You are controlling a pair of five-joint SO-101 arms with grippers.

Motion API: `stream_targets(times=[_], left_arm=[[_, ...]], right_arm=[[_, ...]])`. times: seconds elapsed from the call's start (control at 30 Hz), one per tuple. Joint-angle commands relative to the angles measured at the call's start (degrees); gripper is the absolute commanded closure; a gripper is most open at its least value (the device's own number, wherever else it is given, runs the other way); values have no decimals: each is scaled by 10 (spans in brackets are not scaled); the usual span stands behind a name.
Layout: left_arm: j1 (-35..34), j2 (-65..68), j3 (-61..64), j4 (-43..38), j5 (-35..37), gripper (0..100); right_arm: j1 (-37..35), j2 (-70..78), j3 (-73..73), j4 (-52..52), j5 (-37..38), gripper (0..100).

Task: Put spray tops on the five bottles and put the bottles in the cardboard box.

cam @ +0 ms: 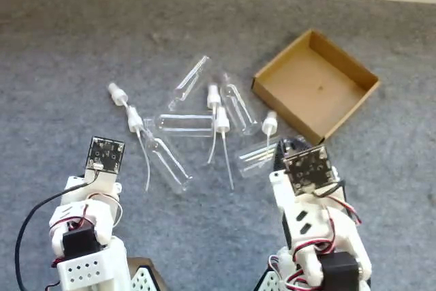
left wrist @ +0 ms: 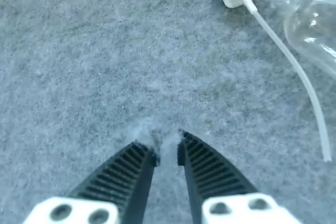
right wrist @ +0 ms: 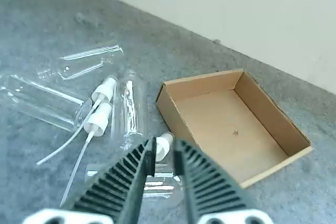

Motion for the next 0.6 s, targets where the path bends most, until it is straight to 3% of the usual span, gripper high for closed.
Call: stream_targets(times=[0.0,0.57], left_arm=[[5,2,13,-8,-4,992],[5,3,13,-10,-4,992]], right_arm=[[5,157,-131,28,8,875],[-113,871,-662,238,8,871]])
